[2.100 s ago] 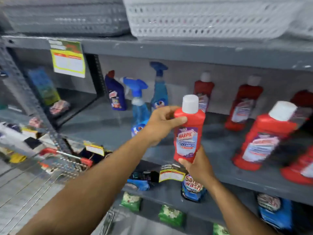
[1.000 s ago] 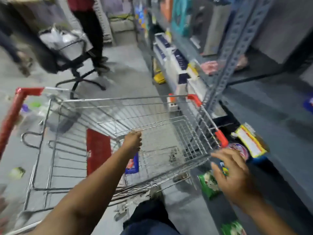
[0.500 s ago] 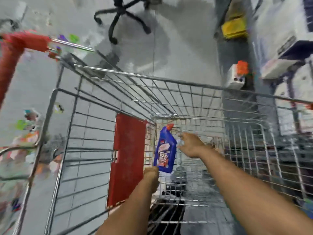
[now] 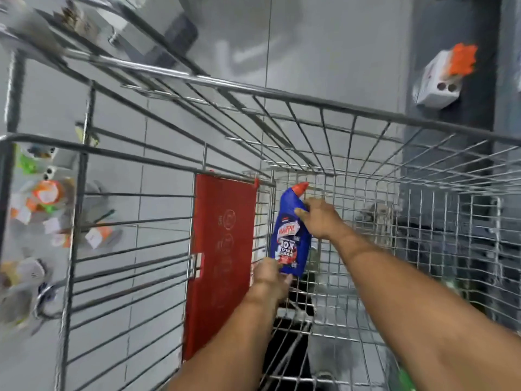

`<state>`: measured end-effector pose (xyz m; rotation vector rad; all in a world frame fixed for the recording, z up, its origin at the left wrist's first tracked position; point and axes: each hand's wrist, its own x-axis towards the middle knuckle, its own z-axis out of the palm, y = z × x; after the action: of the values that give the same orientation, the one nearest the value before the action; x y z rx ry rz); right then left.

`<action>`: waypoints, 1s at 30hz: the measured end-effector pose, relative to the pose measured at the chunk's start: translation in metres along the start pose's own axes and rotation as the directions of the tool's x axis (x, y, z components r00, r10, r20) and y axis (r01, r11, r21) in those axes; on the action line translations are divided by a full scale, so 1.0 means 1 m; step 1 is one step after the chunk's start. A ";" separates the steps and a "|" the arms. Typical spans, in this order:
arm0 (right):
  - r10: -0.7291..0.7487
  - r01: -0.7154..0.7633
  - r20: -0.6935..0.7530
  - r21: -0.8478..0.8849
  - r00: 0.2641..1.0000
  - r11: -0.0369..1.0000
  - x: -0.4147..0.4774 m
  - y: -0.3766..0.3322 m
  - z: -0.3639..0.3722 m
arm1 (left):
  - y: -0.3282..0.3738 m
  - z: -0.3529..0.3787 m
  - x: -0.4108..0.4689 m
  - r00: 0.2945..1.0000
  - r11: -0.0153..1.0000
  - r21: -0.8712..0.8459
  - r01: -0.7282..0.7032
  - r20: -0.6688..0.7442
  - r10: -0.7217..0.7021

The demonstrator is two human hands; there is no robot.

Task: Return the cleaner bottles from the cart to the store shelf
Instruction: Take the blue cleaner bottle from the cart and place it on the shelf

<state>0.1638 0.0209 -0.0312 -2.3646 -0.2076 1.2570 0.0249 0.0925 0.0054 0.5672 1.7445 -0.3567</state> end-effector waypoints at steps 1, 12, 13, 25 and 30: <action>0.006 -0.005 -0.004 0.024 1.000 1.000 -0.001 -0.001 0.000 | 0.001 -0.002 0.001 0.999 0.998 0.057 -0.012 -0.029 0.013; -0.031 0.058 -0.133 0.202 0.991 0.978 -0.047 0.009 -0.041 | -0.010 0.008 -0.041 0.957 0.983 0.178 -0.043 0.291 -0.011; -0.039 0.077 -0.166 0.226 0.985 0.971 -0.057 0.012 -0.049 | -0.011 0.010 -0.046 0.938 0.961 0.258 -0.100 0.346 0.005; 0.003 0.399 -0.635 0.489 0.773 0.775 -0.251 0.066 -0.150 | -0.006 0.022 -0.170 0.470 0.341 0.416 -0.843 0.878 0.091; 0.004 0.577 -0.806 0.428 0.592 0.696 -0.360 0.079 -0.165 | -0.044 0.019 -0.239 0.313 0.186 0.288 -0.939 0.942 0.120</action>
<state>0.0866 -0.2219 0.2816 -1.8630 0.0963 0.0099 0.0578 0.0019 0.2294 1.5769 0.1390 -0.7403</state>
